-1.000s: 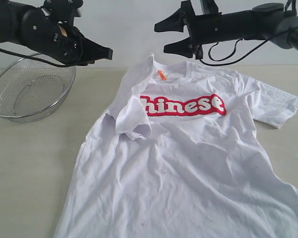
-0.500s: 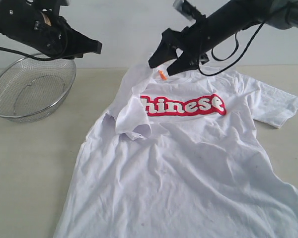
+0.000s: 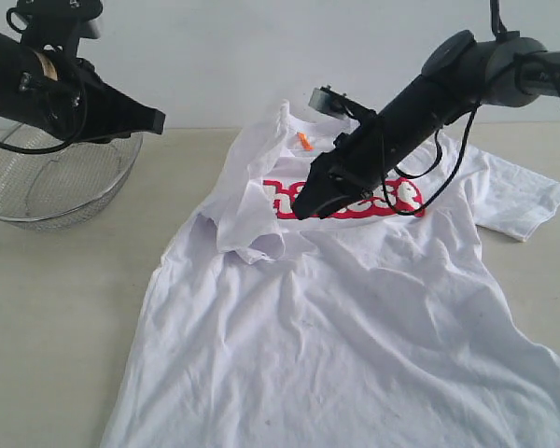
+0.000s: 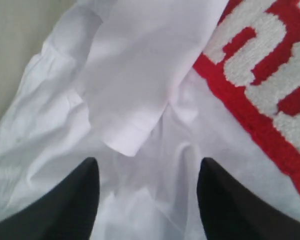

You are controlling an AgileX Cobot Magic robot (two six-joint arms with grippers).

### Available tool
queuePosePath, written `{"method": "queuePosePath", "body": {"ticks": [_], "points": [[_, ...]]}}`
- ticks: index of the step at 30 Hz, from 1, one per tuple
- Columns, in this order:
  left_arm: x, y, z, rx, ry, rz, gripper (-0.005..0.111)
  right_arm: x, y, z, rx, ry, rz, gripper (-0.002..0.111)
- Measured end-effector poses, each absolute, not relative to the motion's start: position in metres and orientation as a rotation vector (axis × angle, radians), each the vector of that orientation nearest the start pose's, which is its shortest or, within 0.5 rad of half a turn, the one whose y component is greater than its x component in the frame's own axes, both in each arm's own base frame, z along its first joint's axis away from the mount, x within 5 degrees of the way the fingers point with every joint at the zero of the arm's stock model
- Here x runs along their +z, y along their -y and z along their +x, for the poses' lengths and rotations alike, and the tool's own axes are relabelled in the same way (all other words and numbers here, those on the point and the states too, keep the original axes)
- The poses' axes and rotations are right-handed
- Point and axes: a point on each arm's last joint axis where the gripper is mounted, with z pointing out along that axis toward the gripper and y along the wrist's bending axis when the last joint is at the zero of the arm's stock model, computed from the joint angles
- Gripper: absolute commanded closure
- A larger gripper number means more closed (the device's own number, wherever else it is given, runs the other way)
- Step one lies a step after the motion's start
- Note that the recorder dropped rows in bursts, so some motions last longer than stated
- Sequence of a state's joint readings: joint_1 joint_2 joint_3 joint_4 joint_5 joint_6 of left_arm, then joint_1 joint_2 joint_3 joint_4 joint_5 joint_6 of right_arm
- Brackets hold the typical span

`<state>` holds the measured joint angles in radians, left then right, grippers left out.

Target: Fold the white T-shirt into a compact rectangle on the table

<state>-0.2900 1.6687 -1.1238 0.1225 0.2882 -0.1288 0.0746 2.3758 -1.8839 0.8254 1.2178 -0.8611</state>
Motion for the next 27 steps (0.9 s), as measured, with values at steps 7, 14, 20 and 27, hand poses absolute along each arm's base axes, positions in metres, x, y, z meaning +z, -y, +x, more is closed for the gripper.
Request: {"method": "queuePosePath", "body": {"ticks": [7,14,20,27], "points": [[0.25,0.097,0.336,-0.113,-2.299,0.305,0.102,0.141,-0.12,0.46,0.938,-2.636,-0.969,0.053],[0.245,0.093,0.32,-0.133,-2.296,0.286,0.102,0.169,-0.14,0.446,0.622,-2.714,-1.09,0.054],[0.242,0.091,0.313,-0.151,-2.294,0.268,0.102,0.219,-0.145,0.437,0.357,-2.709,-0.987,0.054],[0.25,0.091,0.309,-0.186,-2.272,0.225,0.102,0.251,-0.139,0.41,0.348,-2.657,-0.66,0.059]]}}
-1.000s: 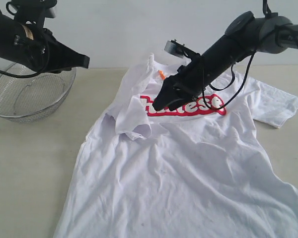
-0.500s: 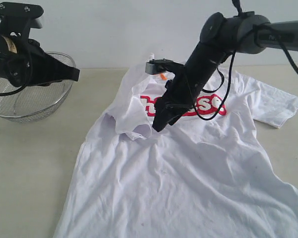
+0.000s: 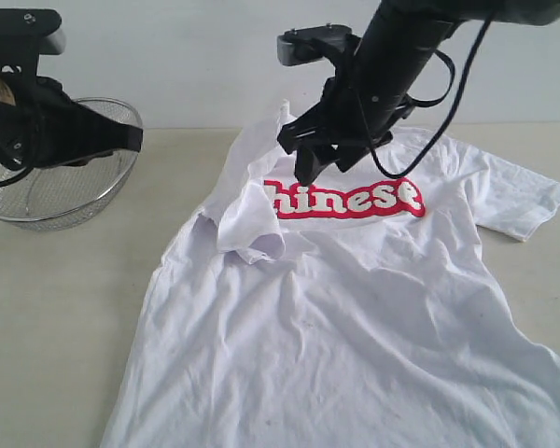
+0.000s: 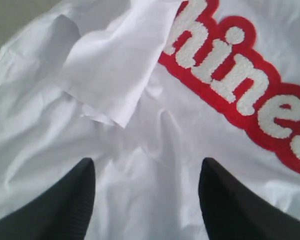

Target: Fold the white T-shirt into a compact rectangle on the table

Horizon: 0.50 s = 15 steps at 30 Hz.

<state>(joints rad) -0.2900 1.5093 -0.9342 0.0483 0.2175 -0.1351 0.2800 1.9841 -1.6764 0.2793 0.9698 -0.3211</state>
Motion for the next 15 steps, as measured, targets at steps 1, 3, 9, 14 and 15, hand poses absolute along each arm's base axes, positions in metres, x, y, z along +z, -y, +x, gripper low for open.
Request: {"method": "queuePosePath", "body": {"ticks": [1,3,9,14,15], "points": [[0.254,0.091,0.308,-0.193,-2.258,0.219,0.102,0.251,-0.137,0.405,0.345,-2.646,-0.624,0.061],[0.261,0.091,0.306,-0.207,-2.233,0.205,0.102,0.248,-0.131,0.391,0.325,-2.601,-0.563,0.067],[0.28,0.088,0.296,-0.225,-2.177,0.189,0.102,0.227,-0.112,0.35,0.224,-2.43,-0.498,0.061],[0.284,0.087,0.291,-0.229,-2.191,0.182,0.102,0.206,-0.105,0.35,0.123,-2.297,-0.519,0.038],[0.284,0.086,0.291,-0.23,-2.197,0.18,0.102,0.202,-0.105,0.353,0.104,-2.266,-0.518,0.038]]}}
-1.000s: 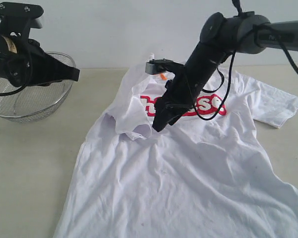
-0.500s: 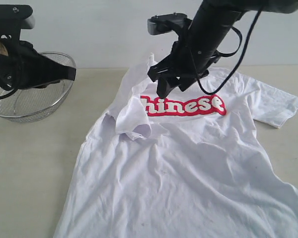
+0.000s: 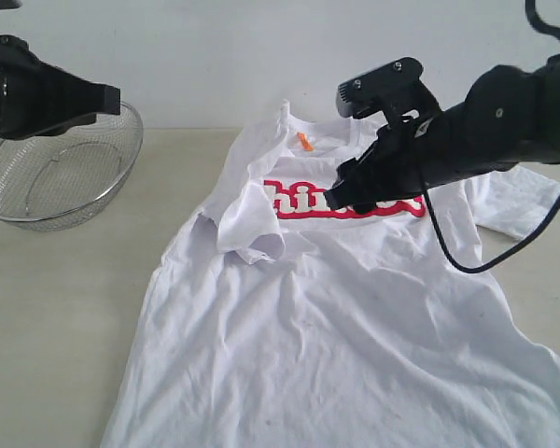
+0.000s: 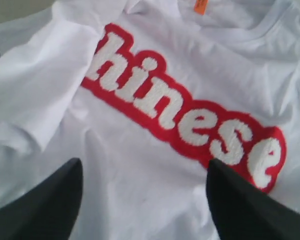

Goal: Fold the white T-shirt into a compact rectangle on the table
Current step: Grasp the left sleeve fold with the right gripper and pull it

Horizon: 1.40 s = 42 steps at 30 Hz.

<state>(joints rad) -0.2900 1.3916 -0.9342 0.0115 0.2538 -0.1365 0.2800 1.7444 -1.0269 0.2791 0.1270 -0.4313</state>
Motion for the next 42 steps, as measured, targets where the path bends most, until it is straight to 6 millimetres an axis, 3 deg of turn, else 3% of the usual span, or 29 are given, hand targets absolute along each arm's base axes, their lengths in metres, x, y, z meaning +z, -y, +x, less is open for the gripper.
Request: {"method": "queuePosePath", "body": {"ticks": [5,12,22,26,29,34,42], "points": [[0.277,0.086,0.287,-0.234,-2.225,0.171,0.102,0.18,-0.119,0.365,0.055,-2.197,-0.583,0.038],[0.26,0.084,0.28,-0.226,-2.268,0.174,0.102,0.154,-0.165,0.369,0.059,-2.17,-0.817,0.038],[0.261,0.084,0.281,-0.232,-2.238,0.172,0.102,0.123,-0.171,0.376,0.041,-2.194,-0.847,0.038],[0.261,0.084,0.281,-0.232,-2.236,0.172,0.102,0.122,-0.171,0.376,0.042,-2.199,-0.849,0.041],[0.261,0.084,0.282,-0.232,-2.233,0.172,0.102,0.123,-0.171,0.377,0.035,-2.175,-0.836,0.052],[0.261,0.084,0.282,-0.233,-2.231,0.172,0.102,0.126,-0.173,0.379,0.04,-2.152,-0.799,0.044],[0.261,0.084,0.282,-0.233,-2.229,0.171,0.102,0.124,-0.198,0.373,0.048,-2.061,-0.843,0.045]]}}
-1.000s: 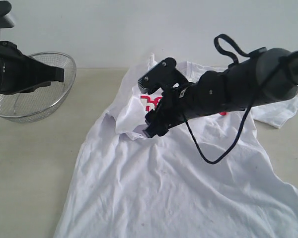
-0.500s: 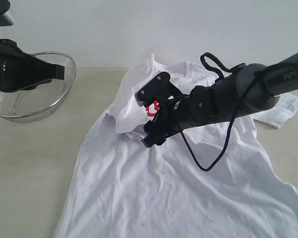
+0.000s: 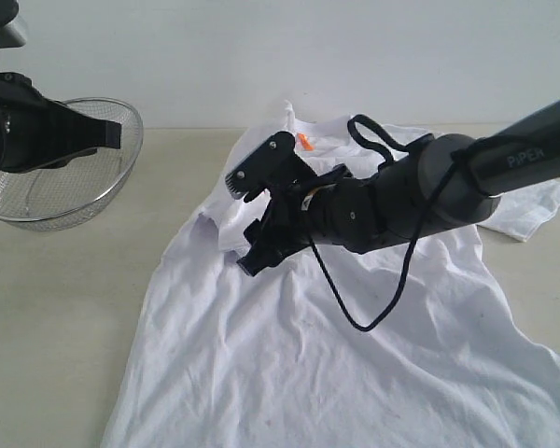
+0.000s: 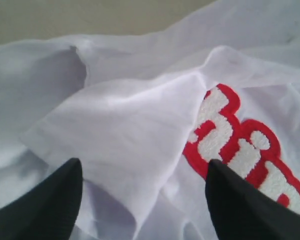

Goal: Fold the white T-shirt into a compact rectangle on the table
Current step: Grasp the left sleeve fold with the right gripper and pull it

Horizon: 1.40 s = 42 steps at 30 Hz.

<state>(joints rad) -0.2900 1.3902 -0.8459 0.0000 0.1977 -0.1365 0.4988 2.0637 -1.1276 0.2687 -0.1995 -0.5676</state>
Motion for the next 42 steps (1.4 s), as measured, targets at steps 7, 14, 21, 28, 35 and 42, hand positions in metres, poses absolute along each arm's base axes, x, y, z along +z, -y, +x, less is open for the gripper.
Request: {"method": "queuePosePath", "body": {"ticks": [7,14,21,28,35,42], "points": [[0.261,0.084,0.282,-0.233,-2.229,0.171,0.102,0.1,-0.197,0.372,0.011,-2.087,-0.926,0.045],[0.261,0.084,0.282,-0.23,-2.228,0.178,0.102,0.119,-0.198,0.372,0.005,-2.044,-0.941,0.045],[0.261,0.084,0.282,-0.23,-2.228,0.178,0.102,0.129,-0.197,0.367,-0.009,-2.043,-1.04,0.045],[0.261,0.084,0.282,-0.23,-2.228,0.178,0.102,0.128,-0.197,0.366,-0.031,-2.028,-1.099,0.045],[0.261,0.084,0.282,-0.23,-2.228,0.178,0.102,0.116,-0.186,0.373,-0.063,-2.044,-1.092,0.045],[0.261,0.084,0.282,-0.23,-2.228,0.178,0.102,0.111,-0.182,0.378,-0.084,-2.029,-1.063,0.045]]}}
